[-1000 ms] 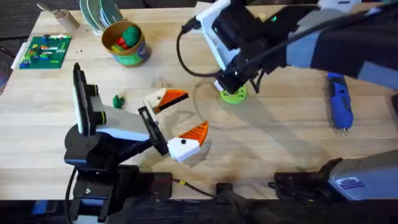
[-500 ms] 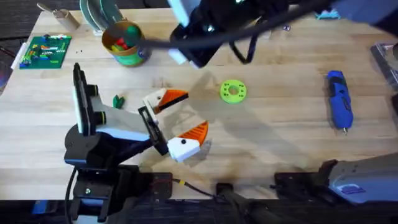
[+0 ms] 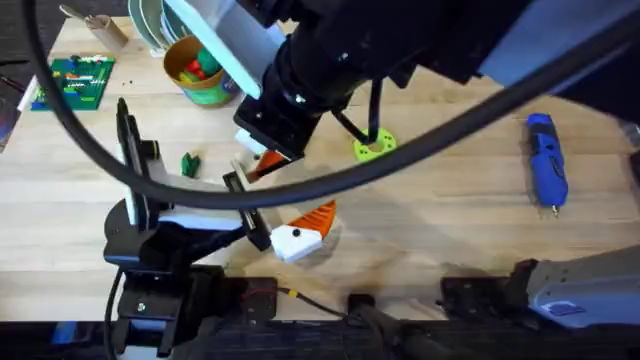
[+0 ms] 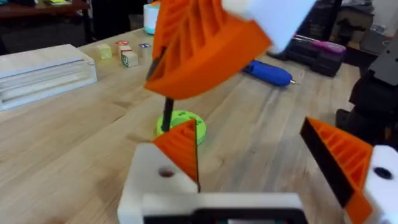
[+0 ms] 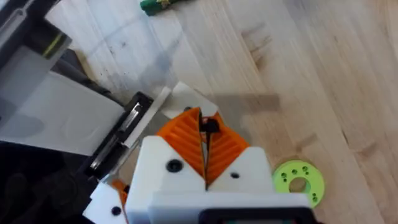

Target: Pick up the gripper from the table and insert it into the empty holder that is missing its gripper. Then pick up a screw, insert it into the mounting hole, and use the screwdriver to tighten it. Finally, clean up the table by picking up the vegetable and placing it into the bucket.

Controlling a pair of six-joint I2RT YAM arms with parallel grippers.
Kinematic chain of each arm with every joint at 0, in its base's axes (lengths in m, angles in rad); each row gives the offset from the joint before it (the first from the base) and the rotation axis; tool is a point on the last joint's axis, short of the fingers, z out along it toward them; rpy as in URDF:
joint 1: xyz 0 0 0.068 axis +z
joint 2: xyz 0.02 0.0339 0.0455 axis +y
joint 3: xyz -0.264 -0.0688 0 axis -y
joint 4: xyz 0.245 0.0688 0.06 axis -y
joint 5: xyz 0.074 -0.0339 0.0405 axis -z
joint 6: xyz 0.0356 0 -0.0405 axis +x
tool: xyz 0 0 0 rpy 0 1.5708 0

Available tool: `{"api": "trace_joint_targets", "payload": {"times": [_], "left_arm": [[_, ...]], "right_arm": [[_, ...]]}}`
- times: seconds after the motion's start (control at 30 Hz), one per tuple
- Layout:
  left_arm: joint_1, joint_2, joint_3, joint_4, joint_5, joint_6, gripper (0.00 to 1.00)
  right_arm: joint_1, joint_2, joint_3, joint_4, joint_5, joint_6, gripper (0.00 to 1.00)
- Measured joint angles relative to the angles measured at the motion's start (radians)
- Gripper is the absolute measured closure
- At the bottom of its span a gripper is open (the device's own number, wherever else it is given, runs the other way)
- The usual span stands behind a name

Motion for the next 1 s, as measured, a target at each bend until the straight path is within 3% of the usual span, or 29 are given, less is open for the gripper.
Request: {"api": "trace_joint_targets", "payload": {"times": [1.0], "left_arm": [[0.0,0.0,0.0,-0.002,0.007,0.005,0.007]], "right_arm": [[0.021,0.064,0.004,-0.006,-0.03,0.0,0.995]]}}
